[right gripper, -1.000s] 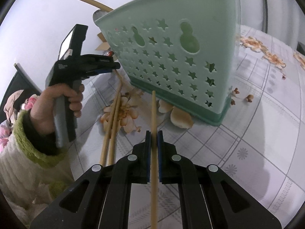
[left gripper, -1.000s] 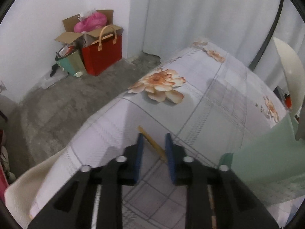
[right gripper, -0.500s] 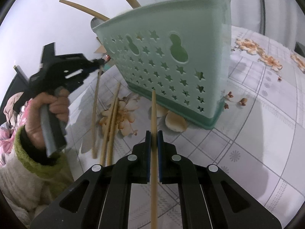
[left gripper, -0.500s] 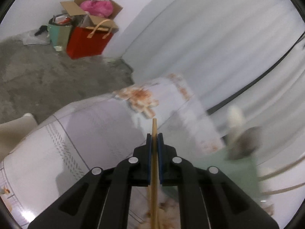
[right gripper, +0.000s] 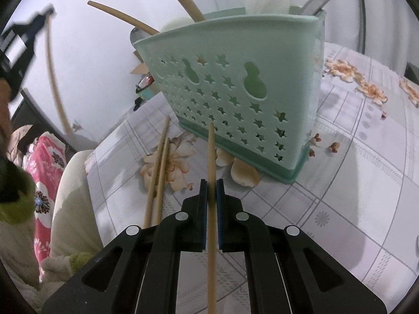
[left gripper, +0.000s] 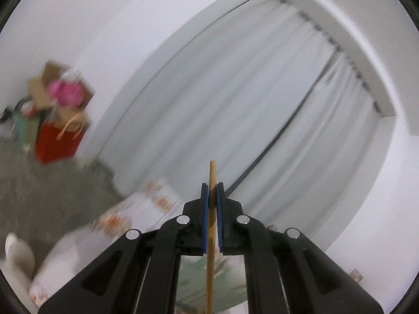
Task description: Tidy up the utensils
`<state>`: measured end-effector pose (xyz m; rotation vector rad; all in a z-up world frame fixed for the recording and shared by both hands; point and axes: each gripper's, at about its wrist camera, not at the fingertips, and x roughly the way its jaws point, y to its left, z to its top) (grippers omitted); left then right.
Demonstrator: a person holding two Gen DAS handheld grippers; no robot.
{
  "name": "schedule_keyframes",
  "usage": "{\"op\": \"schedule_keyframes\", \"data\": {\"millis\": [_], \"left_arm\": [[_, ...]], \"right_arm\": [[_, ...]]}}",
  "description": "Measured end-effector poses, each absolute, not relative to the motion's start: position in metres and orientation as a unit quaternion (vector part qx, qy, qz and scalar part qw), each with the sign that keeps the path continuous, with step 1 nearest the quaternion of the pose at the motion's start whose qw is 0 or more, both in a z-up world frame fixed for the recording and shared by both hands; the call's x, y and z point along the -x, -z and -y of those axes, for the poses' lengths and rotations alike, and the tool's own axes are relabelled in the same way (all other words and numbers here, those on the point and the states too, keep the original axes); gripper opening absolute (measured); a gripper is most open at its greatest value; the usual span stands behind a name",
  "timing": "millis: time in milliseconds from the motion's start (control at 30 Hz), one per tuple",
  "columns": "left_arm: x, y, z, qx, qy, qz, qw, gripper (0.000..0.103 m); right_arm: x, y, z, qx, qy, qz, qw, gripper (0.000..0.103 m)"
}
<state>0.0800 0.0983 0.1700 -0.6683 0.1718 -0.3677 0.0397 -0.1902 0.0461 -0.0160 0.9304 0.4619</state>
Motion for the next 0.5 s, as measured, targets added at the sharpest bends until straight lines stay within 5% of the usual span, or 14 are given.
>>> {"op": "schedule_keyframes", "data": {"millis": [233,500], "left_arm": [[-0.084,-0.242,-0.098,0.31,0.204,0.013,0.929,0.005],[-0.147,-0.232,-0.053,0.309,0.226,-0.017,0.924,0.005]], "right_arm": [[-0.036,-0.05,0.187,0.012,-0.22,-0.443,0.869,0.005],[-0.033,-0.055,0.188,0.016,-0.215,-0.44,0.872,0.005]]}}
